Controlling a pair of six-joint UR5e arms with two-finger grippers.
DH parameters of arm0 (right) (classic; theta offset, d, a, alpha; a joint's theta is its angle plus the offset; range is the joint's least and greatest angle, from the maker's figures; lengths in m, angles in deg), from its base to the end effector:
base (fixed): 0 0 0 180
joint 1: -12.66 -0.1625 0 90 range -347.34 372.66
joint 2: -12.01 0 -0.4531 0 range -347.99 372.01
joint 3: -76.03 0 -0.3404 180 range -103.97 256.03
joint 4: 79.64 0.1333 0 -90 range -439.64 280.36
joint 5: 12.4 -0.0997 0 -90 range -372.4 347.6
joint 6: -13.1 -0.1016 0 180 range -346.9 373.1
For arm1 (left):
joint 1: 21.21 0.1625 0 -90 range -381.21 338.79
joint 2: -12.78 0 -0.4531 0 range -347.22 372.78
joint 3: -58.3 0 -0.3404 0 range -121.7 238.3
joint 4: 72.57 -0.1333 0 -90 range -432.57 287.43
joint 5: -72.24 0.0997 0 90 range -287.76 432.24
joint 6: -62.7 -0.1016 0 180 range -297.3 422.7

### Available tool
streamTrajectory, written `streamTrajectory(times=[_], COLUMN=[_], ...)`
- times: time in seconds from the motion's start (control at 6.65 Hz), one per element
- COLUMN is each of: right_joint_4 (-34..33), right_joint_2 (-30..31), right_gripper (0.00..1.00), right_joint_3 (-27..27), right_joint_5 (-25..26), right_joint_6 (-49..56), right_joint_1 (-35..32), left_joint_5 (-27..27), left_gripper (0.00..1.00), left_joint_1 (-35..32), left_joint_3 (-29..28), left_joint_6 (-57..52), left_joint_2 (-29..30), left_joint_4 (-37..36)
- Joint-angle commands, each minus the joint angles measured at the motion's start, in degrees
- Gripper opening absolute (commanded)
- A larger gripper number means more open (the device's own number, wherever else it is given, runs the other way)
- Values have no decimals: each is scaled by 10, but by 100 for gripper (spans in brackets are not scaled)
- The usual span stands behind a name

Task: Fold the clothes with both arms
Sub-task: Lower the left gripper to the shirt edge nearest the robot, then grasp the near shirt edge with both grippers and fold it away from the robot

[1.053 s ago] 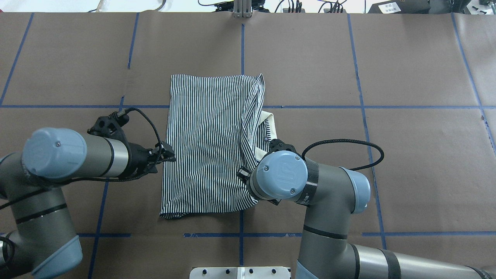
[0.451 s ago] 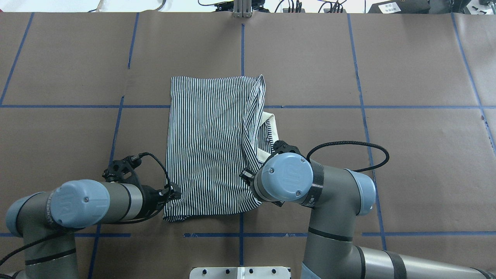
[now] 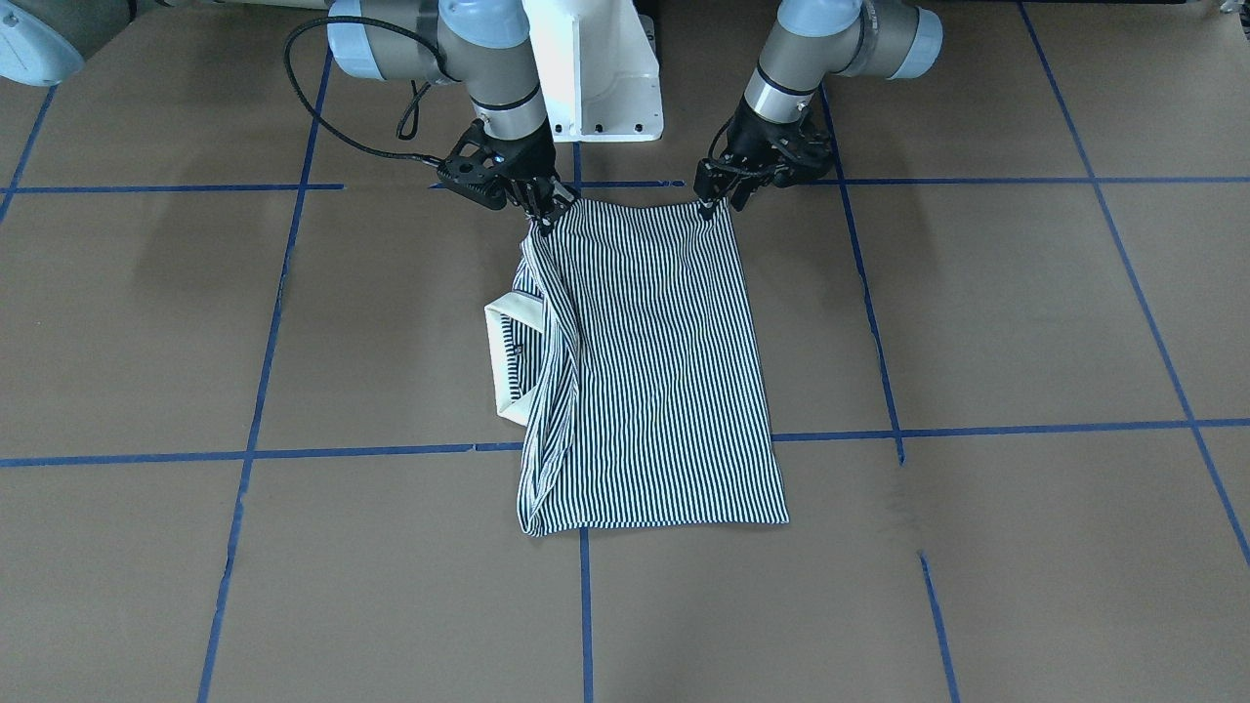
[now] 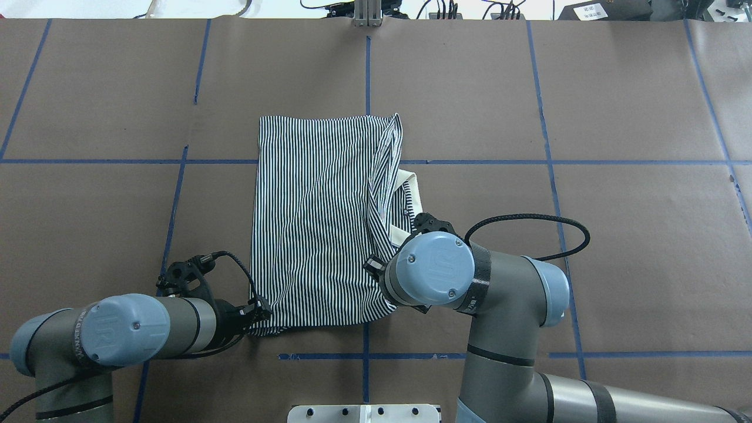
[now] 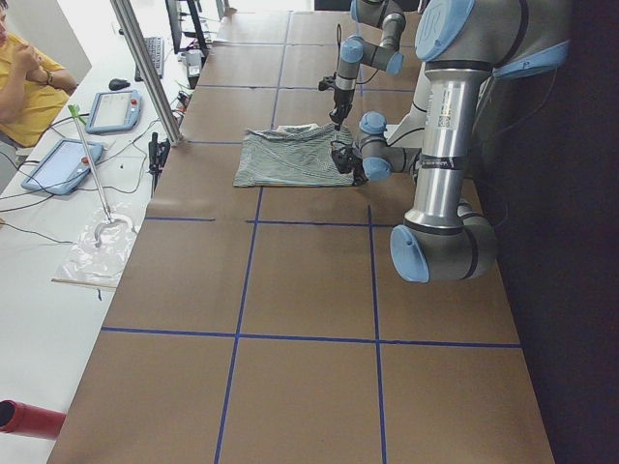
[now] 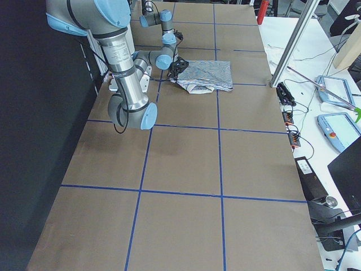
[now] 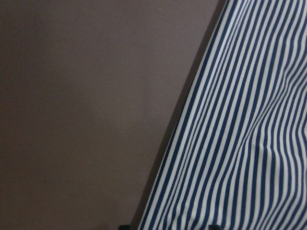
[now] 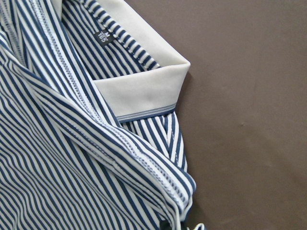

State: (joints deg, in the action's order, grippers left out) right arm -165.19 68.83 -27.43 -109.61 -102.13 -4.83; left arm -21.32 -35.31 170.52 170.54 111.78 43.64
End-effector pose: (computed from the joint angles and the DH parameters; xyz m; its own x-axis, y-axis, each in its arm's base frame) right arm -0.5577 -0.3021 0.2800 0.4545 0.5866 0.6703 -0.4408 0.8020 -0.4030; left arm 0.4551 -0.2452 0.4042 0.4381 -0.4253 -0.7920 0.3431 0.8934 -0.2900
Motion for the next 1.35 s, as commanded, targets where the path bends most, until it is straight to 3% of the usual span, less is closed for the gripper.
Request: streamTrajectory(times=[0.0,0.15,0.3,0.6,0.9,1.2], right_joint_4=[-1,0,0,0,-8,-87], right_joint_2=[0,0,0,0,7,43], right_gripper=[0,0,0,0,0,0], right_joint_3=[0,0,0,-1,-30,-143], right_joint_5=[0,0,0,0,0,29], right_joint_6=[1,1,1,1,-2,-5], right_joint_1=[0,0,0,0,1,22], left_joint_5=[0,0,0,-1,-4,-6], left_gripper=[55,37,0,0,0,0], left_joint_1=[6,6,7,7,3,-4], left_joint_3=[-7,-6,-7,-1,47,147], left_joint_6=[0,3,8,9,9,2], left_joint_2=[-1,0,0,1,-6,-14], left_joint_4=[-1,-1,-1,-1,-7,-72])
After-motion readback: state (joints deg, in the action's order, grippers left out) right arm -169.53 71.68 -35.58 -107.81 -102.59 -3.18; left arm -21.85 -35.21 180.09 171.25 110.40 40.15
